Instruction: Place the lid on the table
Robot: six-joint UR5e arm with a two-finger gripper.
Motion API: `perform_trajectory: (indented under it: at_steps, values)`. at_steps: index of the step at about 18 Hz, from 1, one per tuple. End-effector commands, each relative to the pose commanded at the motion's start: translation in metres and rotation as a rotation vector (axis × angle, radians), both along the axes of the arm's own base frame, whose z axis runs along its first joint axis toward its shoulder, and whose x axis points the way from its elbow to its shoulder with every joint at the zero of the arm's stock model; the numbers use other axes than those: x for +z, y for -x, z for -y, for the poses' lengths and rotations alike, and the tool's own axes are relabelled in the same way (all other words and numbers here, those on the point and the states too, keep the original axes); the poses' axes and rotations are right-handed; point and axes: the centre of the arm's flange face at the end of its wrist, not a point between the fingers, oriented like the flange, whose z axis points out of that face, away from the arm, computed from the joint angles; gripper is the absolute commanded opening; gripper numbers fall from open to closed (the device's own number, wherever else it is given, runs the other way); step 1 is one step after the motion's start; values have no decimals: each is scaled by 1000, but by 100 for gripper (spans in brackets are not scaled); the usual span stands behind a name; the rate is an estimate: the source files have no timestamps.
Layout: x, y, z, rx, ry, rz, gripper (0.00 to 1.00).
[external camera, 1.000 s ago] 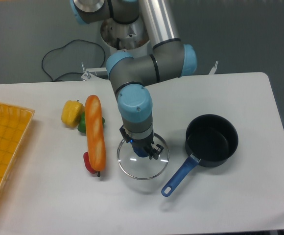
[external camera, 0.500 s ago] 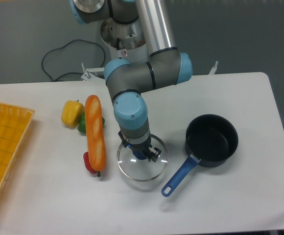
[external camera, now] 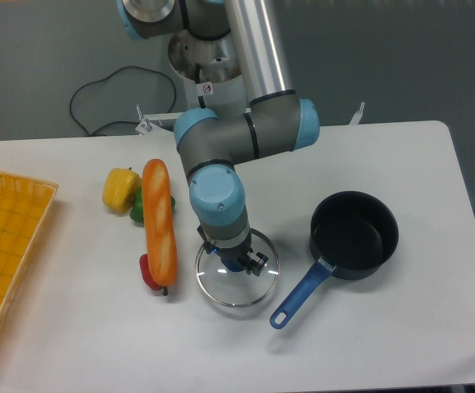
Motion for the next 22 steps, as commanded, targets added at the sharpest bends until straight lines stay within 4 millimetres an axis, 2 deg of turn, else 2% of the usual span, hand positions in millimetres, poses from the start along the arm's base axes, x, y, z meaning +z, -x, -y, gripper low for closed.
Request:
perform_trajectory:
  at_steps: [6,22]
  values:
    - [-10,-1,-2,-3,7,8,63]
    - [-17,0,-5,-1,15,15,63]
